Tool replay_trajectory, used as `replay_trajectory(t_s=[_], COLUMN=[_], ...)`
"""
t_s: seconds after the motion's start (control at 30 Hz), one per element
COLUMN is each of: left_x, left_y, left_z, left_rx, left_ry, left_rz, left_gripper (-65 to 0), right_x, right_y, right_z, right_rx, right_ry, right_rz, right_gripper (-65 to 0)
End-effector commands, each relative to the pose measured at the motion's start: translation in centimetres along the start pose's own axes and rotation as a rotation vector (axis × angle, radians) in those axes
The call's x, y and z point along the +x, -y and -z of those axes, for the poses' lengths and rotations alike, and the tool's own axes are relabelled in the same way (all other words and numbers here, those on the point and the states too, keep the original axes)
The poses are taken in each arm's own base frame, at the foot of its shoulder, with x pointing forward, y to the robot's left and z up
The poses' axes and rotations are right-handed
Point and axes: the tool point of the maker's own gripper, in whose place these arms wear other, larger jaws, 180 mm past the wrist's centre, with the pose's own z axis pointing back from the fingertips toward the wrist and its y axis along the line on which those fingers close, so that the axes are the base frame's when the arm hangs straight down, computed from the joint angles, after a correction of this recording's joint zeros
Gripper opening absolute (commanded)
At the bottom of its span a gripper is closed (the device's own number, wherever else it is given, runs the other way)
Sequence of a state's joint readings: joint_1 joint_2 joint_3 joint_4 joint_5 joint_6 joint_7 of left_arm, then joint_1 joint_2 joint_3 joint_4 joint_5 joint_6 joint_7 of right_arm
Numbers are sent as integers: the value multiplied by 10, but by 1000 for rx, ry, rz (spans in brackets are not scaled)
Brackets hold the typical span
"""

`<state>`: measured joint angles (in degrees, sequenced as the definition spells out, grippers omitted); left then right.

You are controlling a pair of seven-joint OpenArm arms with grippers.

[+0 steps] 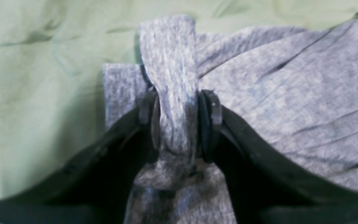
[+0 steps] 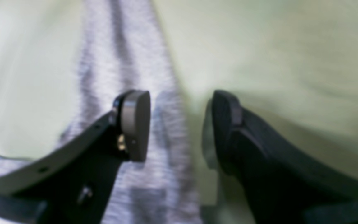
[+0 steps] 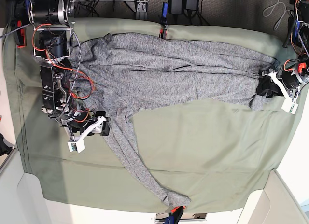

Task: Fold the T-shirt properly
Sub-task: 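Grasp the hanging sleeve with the right gripper and fold it onto the body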

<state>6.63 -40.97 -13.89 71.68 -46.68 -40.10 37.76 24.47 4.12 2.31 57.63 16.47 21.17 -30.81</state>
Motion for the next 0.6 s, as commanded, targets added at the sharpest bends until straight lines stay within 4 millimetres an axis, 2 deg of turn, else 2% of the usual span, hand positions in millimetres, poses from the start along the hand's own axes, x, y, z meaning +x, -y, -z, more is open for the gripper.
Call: replay_trajectory(t_s=[0.0, 0.07, 0.2, 0.33, 0.4, 0.53, 0.57], left_x=[20, 21, 20, 19, 24, 40, 46], left_y=[-7, -6, -6, -5, -3, 4, 6], left_z=[-8, -8, -8, -8, -9, -13, -15], left_rx=[13, 8, 6, 3, -10, -35, -34], left_ry=[45, 52, 44, 40, 59, 110, 121], left_rz=[17, 11, 8, 5, -8, -8, 4], left_gripper=[-421, -417, -315, -315, -315, -315, -315], right_x=[15, 13, 10, 5, 6, 7, 7], right_y=[-9, -22, -40, -52, -53, -52, -55], right_z=[2, 6, 11, 16, 16, 15, 15], right_rx=[20, 43, 68, 73, 71, 74, 94], right_ry=[21, 17, 4, -18, -14, -9, -8], right_rz=[-10, 0, -1, -20, -25, -31, -47], right_gripper=[-333, -333, -333, -350, -425, -647, -650])
